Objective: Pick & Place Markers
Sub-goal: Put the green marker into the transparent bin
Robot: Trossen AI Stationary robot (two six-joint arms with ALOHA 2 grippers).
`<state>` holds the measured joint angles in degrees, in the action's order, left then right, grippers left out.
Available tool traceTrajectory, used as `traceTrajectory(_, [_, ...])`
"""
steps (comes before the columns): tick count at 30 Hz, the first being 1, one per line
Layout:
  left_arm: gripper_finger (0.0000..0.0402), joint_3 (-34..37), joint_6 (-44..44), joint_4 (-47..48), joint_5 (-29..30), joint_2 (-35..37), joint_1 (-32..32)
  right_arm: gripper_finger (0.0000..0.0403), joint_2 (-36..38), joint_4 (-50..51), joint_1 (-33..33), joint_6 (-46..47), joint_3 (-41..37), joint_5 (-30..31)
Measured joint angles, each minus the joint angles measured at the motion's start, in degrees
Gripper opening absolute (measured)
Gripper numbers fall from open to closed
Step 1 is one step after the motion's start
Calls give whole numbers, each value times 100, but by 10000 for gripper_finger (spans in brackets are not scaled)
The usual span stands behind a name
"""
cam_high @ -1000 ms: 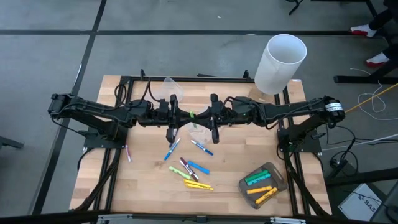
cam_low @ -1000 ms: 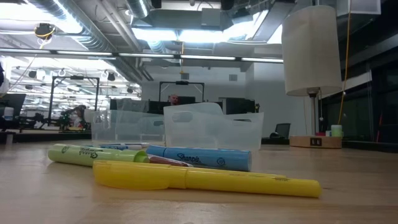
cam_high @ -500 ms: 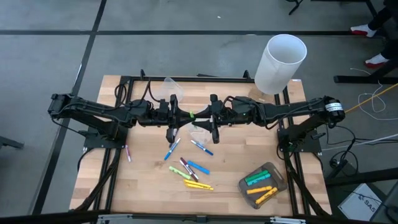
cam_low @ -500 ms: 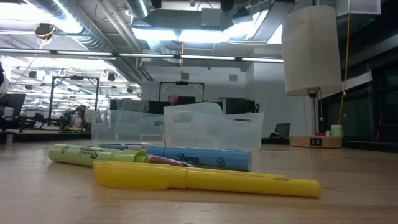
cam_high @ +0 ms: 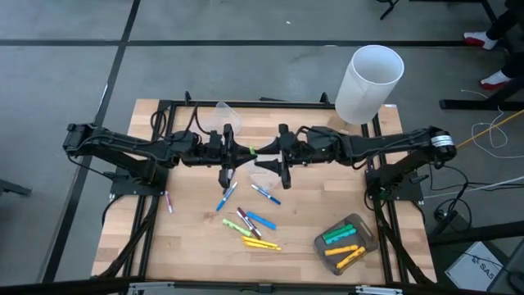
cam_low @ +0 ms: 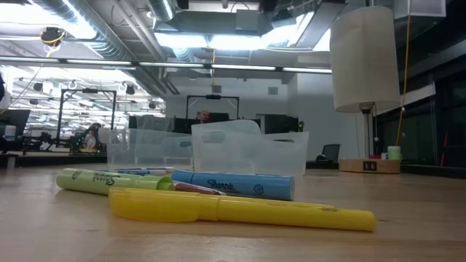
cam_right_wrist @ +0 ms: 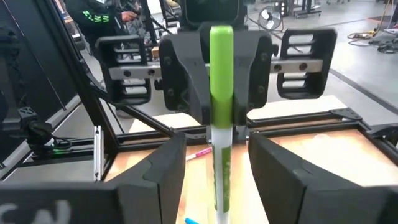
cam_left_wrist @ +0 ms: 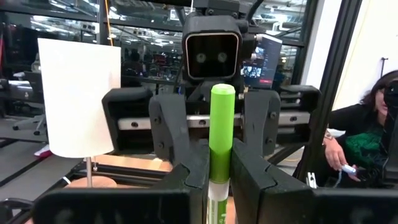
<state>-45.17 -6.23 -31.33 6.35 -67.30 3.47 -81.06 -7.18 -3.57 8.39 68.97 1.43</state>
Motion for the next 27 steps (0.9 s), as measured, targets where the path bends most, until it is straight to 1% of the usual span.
traceTrajectory(2, [34,0,19,13,17,7,2,174,97,72,0,5,0,0])
traceTrajectory(7, [34,2,62,351,174,160,2,174,452,837,0,-1,0,196])
traceTrajectory(11, [34,2,194,677,369,319,-11,174,644,1057,3,-7,0,213])
traceTrajectory(14, [34,2,196,978,528,442,-98,174,702,1170,2,-17,0,370])
traceTrajectory(20, [34,2,196,1685,662,602,-418,174,702,1318,2,-8,0,404])
traceTrajectory(27, [34,2,193,2356,670,641,-1031,174,702,1353,2,7,0,404])
